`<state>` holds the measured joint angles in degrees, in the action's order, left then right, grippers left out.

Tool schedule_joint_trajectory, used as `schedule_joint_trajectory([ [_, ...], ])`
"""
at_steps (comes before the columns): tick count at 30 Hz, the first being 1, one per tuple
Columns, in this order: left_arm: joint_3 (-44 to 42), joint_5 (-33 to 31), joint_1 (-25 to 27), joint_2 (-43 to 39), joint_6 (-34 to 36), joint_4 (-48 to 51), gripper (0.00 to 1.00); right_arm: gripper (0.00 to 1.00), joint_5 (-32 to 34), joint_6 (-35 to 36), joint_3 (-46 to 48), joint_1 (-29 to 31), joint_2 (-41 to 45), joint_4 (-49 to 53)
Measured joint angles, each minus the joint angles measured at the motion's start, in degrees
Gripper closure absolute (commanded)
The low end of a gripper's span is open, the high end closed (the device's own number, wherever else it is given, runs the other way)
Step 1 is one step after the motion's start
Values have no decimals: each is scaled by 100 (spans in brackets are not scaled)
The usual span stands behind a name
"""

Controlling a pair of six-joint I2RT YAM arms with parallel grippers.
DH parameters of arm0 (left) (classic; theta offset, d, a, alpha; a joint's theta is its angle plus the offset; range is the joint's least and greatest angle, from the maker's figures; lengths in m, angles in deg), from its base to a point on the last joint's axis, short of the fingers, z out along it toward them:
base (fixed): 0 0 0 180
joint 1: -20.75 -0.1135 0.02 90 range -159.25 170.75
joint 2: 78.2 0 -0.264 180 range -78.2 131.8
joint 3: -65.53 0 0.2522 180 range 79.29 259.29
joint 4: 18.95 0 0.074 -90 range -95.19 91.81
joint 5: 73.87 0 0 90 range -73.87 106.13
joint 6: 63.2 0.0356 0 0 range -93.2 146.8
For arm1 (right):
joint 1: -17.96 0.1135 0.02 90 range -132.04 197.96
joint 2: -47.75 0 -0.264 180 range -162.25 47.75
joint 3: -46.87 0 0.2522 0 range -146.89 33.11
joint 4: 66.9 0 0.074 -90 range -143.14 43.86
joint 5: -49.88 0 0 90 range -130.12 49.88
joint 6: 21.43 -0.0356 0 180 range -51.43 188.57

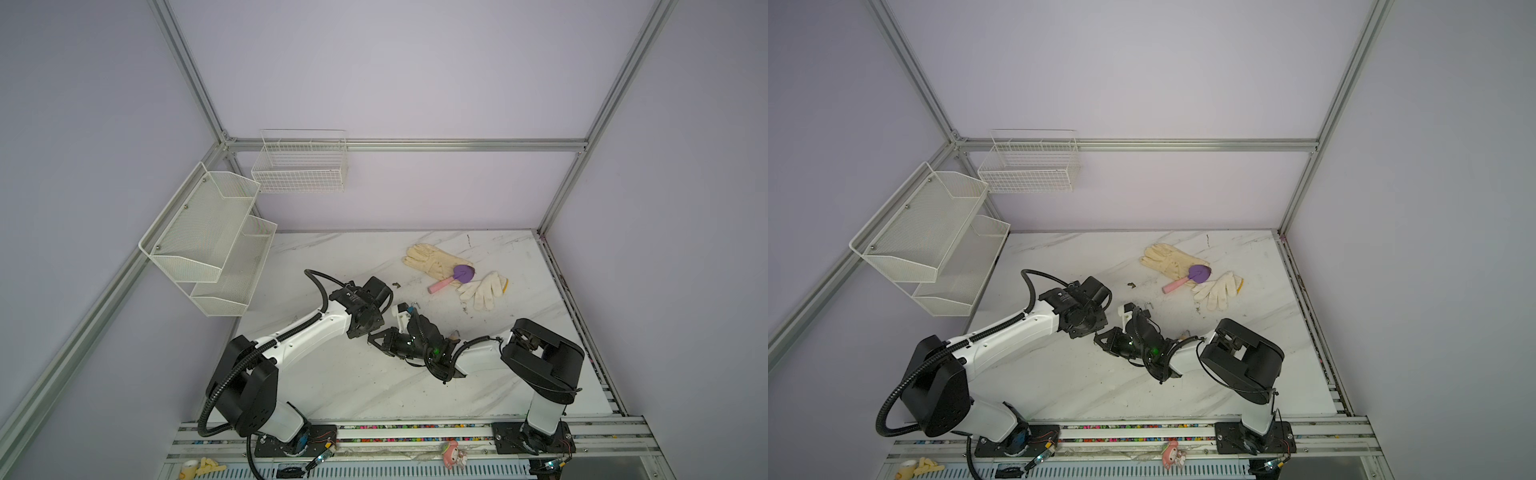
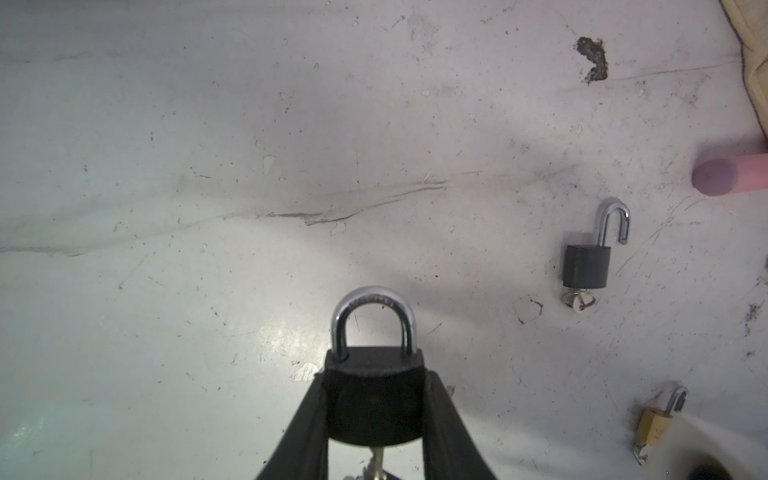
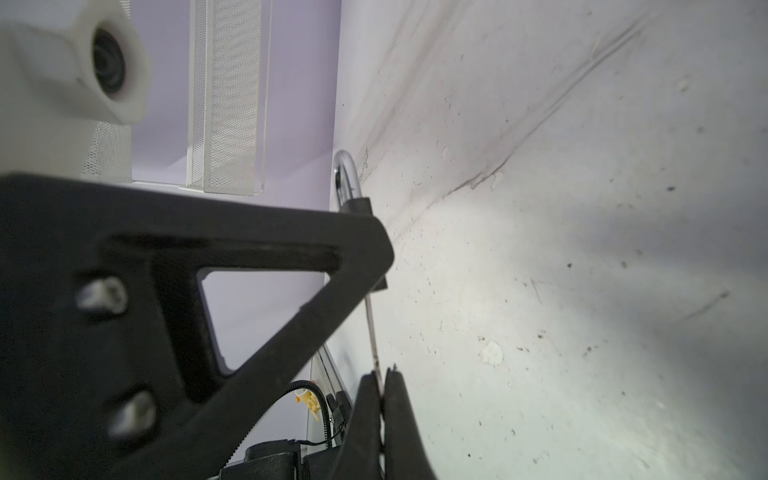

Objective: Unlock with the key

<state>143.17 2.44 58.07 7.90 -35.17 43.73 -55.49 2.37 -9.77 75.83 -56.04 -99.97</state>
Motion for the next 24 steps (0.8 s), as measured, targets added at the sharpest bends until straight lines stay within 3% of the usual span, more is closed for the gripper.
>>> schedule_joint_trajectory([
  [15,0,-116,129,-160,0,13,98,100,26,-118,-68,-63,-2,-131],
  [24,0,-201,269,-197,9,2,99,100,146,446,-114,-114,175,181],
])
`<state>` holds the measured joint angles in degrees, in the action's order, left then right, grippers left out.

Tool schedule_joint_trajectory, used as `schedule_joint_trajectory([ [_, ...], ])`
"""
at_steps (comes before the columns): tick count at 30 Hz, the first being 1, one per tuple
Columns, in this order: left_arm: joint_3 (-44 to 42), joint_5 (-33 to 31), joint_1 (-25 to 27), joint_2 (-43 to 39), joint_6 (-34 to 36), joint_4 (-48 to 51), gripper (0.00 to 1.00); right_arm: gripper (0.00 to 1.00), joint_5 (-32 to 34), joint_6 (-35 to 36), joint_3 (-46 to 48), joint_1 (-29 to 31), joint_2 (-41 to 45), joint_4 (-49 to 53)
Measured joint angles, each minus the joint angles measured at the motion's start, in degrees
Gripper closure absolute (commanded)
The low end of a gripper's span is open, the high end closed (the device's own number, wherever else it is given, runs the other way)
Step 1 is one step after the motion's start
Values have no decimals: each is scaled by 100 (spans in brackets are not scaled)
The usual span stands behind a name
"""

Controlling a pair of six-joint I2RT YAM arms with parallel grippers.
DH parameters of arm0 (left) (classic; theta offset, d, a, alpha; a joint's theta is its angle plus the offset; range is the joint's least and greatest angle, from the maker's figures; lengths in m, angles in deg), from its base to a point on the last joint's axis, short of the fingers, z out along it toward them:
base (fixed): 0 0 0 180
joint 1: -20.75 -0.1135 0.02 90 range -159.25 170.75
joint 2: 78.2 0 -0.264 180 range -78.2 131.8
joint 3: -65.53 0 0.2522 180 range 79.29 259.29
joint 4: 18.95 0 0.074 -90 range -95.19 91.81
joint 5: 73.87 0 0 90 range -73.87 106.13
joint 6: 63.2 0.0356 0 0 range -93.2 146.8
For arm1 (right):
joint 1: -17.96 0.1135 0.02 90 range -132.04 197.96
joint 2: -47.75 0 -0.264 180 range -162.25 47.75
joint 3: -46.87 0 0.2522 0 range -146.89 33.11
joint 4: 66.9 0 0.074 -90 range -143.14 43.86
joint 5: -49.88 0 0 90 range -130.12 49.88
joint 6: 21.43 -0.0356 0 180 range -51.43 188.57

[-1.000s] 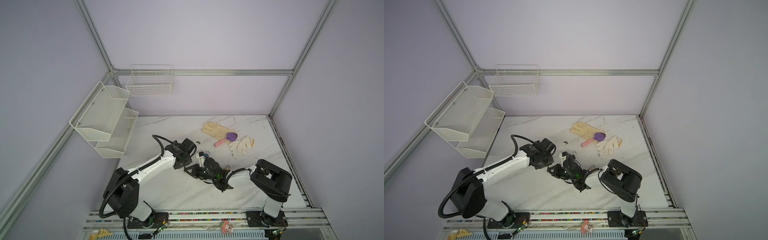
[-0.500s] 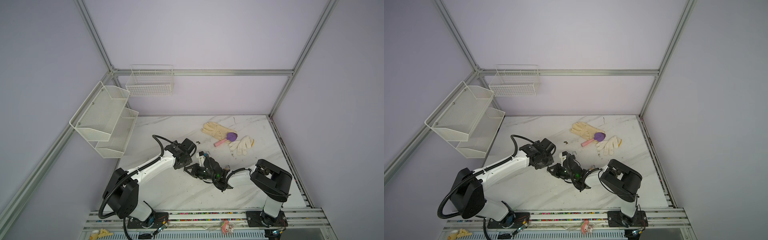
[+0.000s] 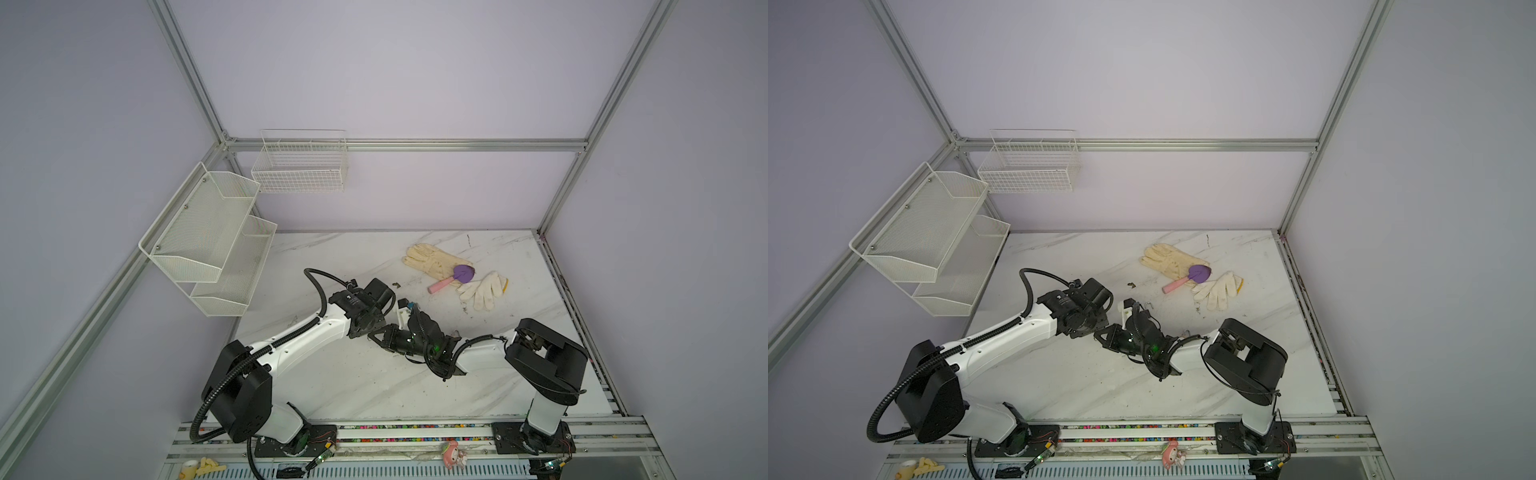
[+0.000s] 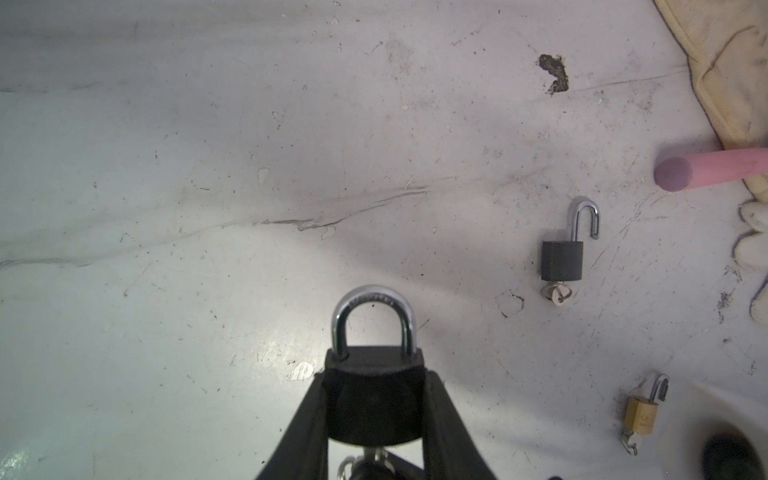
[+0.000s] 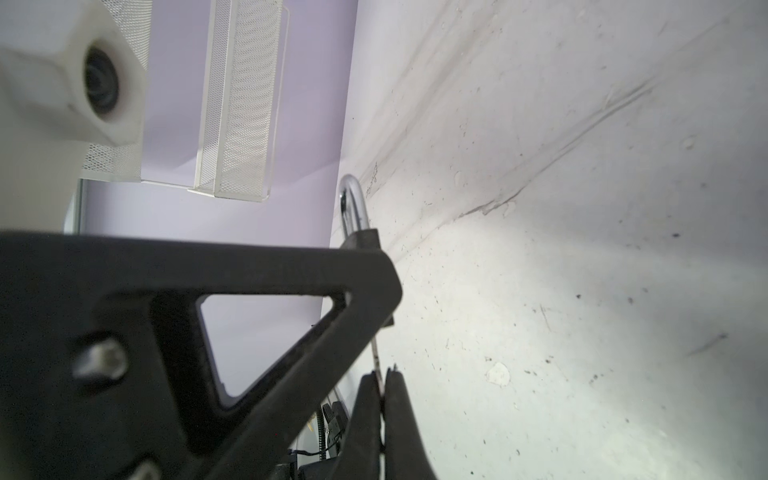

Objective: Unlock with the key

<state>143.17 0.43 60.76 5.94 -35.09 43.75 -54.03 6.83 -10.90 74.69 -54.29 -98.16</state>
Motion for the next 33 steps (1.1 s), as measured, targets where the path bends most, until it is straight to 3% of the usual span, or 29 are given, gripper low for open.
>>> schedule_joint_trajectory([
  [12,138,42,442,-258,-52,-44,99,100,-136,378,420,-243,662,-66],
  [15,138,52,492,-540,-50,-92,99,100,-376,105,570,-339,811,-437],
  [25,50,404,243,-1449,-13,-758,100,100,-1099,-1923,800,-586,629,-2544],
  [31,-90,658,164,-1742,48,-1062,99,100,-1102,-2013,925,-595,702,-2874],
  [32,-87,658,155,-1746,103,-1067,99,98,-1097,-1917,922,-595,800,-2693],
  [33,-85,658,151,-1746,175,-1078,99,82,-1075,-1698,905,-595,968,-2352],
])
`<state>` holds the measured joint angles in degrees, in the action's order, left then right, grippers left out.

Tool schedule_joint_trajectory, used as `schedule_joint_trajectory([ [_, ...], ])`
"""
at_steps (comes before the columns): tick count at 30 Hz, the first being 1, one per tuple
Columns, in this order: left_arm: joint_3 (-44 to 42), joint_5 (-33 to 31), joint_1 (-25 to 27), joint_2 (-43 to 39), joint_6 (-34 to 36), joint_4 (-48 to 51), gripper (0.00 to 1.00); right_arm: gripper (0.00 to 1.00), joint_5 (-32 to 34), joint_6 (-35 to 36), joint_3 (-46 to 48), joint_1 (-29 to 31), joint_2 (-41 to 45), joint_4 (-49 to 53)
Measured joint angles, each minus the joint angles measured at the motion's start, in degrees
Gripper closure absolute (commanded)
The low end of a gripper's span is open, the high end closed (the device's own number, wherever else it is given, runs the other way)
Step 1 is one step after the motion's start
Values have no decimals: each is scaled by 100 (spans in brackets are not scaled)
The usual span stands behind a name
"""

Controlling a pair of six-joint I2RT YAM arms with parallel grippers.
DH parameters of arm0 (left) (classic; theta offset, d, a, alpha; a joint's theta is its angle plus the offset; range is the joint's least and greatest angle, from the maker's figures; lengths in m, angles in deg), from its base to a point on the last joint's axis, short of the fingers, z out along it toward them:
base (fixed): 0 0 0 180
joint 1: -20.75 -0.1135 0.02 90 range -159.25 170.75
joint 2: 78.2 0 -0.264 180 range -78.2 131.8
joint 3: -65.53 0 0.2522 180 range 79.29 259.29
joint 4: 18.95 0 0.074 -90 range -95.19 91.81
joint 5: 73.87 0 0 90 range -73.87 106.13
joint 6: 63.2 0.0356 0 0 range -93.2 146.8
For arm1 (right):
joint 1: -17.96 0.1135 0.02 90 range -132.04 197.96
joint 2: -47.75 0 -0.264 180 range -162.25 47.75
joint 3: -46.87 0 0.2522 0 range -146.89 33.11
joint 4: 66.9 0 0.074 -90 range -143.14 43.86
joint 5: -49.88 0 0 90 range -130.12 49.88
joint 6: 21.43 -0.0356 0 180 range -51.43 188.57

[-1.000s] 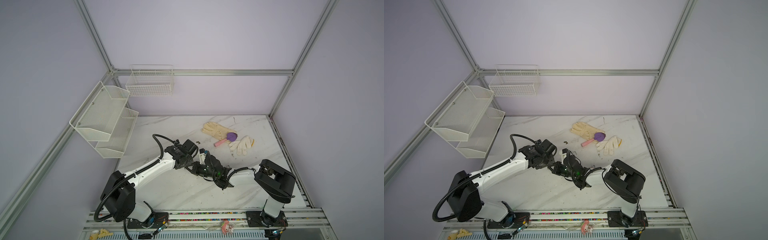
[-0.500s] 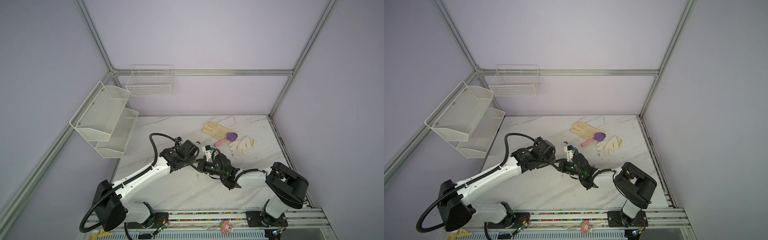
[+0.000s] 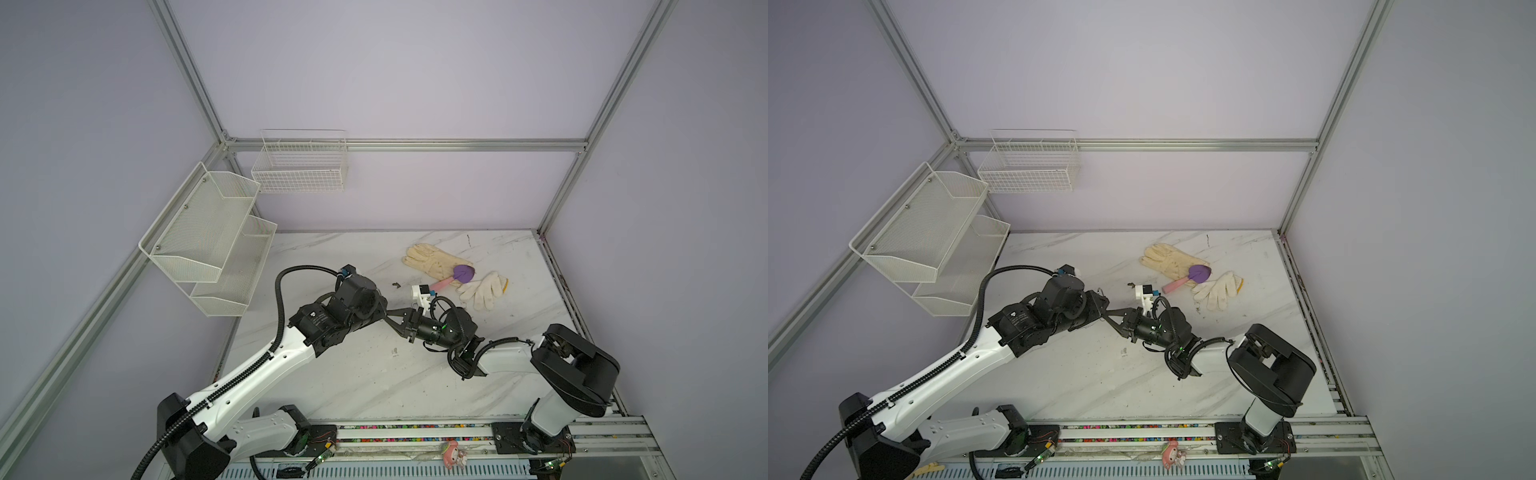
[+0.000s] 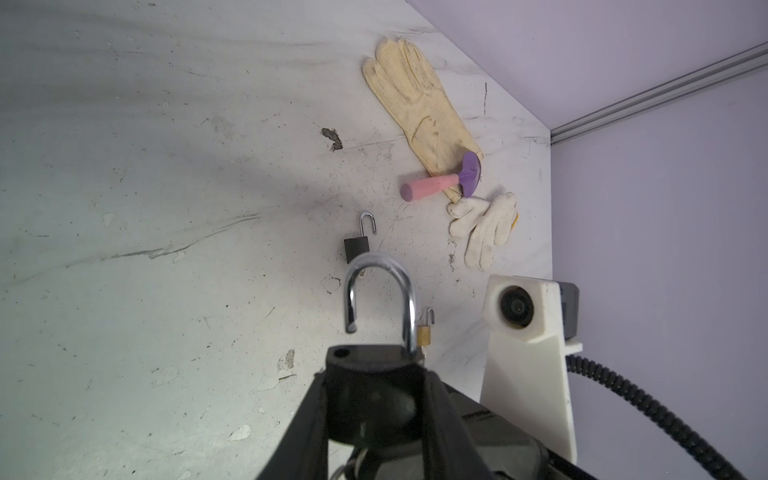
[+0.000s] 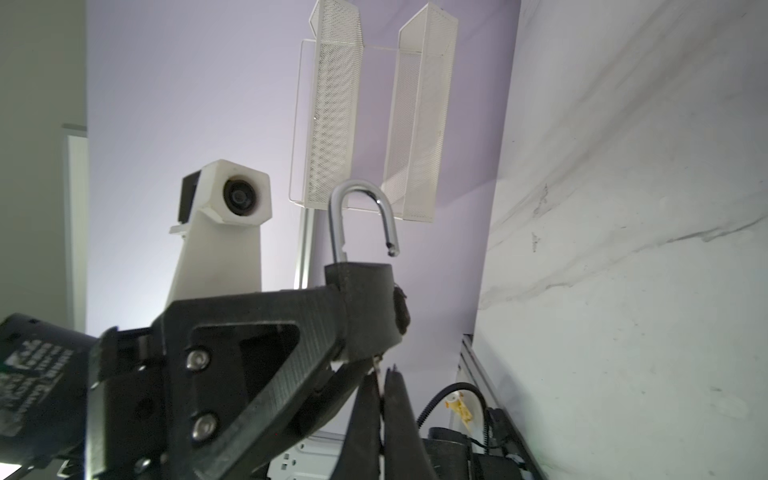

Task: Unlock with the key
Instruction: 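Pull the left gripper's padlock away from the right gripper, popping the shackle open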

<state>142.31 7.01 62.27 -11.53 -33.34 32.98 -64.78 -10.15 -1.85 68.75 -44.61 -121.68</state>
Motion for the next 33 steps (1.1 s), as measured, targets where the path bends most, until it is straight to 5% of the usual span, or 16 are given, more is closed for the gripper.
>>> schedule_joint_trajectory([
  [2,7,-59,0,2,175,-7,99,59,66,476,-133,4,415,887],
  [4,17,-310,-42,7,367,-68,100,51,142,997,-306,7,846,1762],
  [10,-234,-1154,-103,-164,1421,-444,100,45,828,2426,-1036,-11,1954,4347],
  [20,-3368,-1196,-96,-1427,3873,-3543,100,32,1797,4496,-3434,-199,1233,7814],
  [33,-3786,-619,-50,-1416,5134,-5390,100,30,2258,5989,-5250,17,-376,9556],
])
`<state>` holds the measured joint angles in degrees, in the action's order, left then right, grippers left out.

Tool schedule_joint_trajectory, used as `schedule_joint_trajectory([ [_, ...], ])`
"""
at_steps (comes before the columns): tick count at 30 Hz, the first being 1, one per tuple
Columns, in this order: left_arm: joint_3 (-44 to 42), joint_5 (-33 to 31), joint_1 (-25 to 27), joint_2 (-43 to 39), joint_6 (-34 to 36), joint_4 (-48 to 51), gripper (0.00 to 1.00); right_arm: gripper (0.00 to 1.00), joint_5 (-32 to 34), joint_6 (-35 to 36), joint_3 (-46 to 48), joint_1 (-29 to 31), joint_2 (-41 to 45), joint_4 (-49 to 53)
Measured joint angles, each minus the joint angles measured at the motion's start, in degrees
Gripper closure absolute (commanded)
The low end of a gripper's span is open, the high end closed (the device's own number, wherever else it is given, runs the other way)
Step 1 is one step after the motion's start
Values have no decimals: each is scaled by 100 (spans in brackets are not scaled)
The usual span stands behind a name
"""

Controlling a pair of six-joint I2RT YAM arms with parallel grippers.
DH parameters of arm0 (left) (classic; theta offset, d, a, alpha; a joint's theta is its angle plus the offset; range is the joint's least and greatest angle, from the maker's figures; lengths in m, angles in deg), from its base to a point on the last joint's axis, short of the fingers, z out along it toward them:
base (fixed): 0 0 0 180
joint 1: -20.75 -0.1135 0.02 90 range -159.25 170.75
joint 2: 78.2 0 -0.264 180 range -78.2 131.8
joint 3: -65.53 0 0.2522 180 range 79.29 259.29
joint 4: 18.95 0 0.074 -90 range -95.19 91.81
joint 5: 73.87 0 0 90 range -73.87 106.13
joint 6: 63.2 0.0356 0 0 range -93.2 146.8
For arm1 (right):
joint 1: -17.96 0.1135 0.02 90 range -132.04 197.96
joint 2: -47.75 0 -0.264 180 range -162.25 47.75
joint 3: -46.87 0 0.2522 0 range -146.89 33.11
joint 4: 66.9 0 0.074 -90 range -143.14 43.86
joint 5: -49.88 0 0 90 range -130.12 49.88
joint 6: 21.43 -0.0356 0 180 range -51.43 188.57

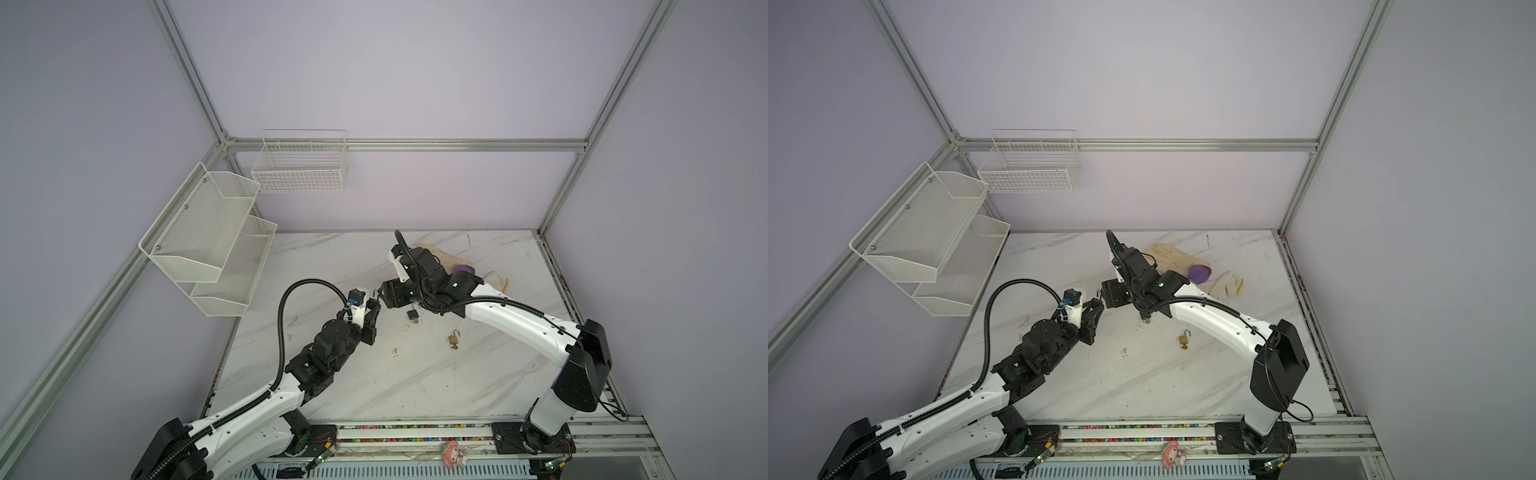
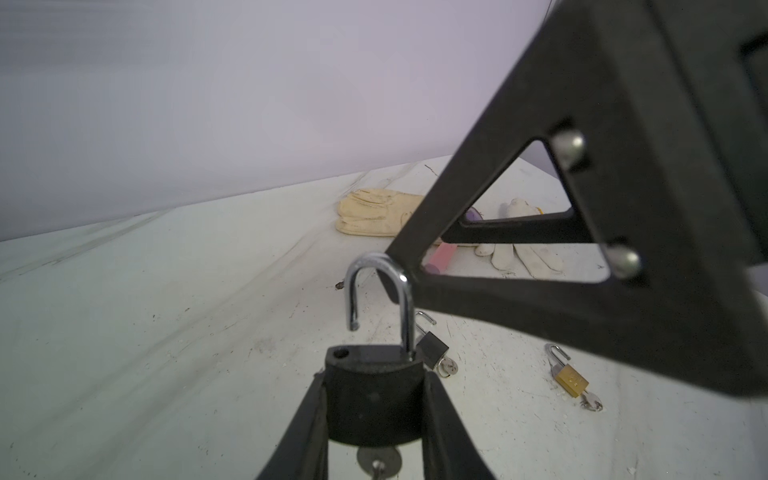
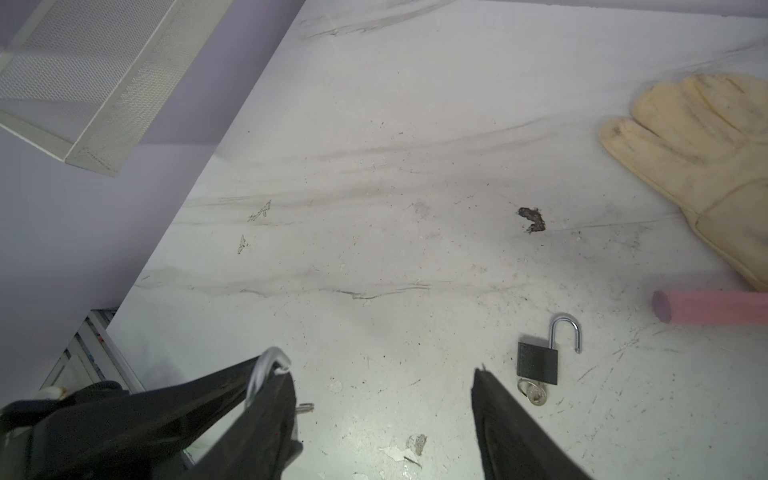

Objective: Unlock with the key

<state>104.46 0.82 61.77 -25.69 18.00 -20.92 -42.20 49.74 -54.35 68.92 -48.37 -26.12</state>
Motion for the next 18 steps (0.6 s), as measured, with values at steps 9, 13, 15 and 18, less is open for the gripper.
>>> schedule_joint_trajectory([
  [9,0,118,0,236,164,-90,100,30,503,286,-549,227,13,358],
  [13,0,162,0,260,229,-92,100,30,577,334,-846,485,-111,505],
  [15,0,160,-2,240,243,-83,100,30,734,304,-894,557,-208,542],
  [18,0,140,-13,219,232,-37,100,30,916,291,-951,546,-332,660],
])
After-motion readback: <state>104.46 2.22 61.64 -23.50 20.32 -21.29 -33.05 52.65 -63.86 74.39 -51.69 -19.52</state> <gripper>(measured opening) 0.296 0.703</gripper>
